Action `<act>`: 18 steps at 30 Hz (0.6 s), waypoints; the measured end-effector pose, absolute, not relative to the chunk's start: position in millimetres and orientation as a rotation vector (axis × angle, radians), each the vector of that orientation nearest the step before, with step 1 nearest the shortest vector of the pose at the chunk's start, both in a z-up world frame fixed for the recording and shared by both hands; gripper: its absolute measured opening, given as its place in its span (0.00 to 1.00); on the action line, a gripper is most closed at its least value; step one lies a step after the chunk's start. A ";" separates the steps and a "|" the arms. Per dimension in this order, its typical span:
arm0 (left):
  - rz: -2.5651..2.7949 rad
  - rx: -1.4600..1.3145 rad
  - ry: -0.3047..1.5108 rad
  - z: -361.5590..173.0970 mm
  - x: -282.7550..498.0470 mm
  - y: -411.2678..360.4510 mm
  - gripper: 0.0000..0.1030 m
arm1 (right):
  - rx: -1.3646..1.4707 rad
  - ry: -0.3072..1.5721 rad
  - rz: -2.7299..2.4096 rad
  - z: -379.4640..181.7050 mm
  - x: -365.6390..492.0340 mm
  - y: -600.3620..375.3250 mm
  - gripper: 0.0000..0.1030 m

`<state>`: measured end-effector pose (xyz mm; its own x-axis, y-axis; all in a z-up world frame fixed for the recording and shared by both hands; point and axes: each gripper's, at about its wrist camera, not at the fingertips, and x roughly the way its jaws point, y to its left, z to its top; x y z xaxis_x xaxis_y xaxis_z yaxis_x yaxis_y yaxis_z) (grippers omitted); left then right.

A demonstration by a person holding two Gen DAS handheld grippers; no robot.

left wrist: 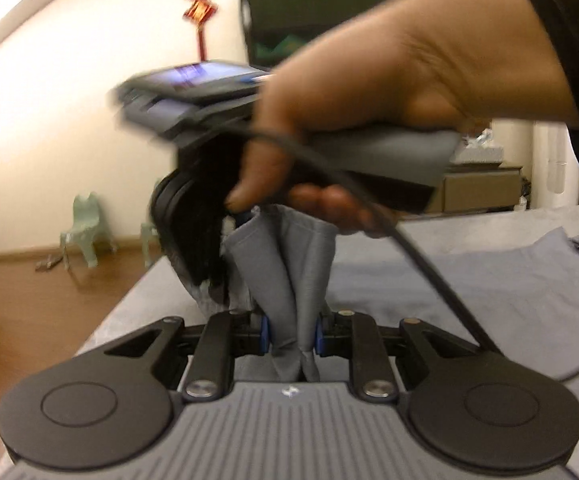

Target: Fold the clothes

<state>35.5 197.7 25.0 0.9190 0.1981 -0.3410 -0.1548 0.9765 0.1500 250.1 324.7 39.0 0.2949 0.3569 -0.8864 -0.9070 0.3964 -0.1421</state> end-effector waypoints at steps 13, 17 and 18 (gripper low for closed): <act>-0.155 0.251 0.438 6.2 37.6 91.4 0.26 | 0.015 1.078 0.715 -37.8 313.0 67.6 0.16; -0.319 0.164 0.496 -0.2 36.0 114.4 0.28 | 0.031 1.099 0.694 -60.4 314.2 53.6 0.17; -0.355 0.119 0.504 0.9 38.3 126.9 0.27 | 0.021 1.089 0.696 -60.4 312.7 51.0 0.17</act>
<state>38.3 126.9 0.9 0.8159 -0.3033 -0.4923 0.3612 0.9322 0.0243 312.7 51.0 -60.4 0.2747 0.5278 -0.8038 -0.5083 0.7893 0.3446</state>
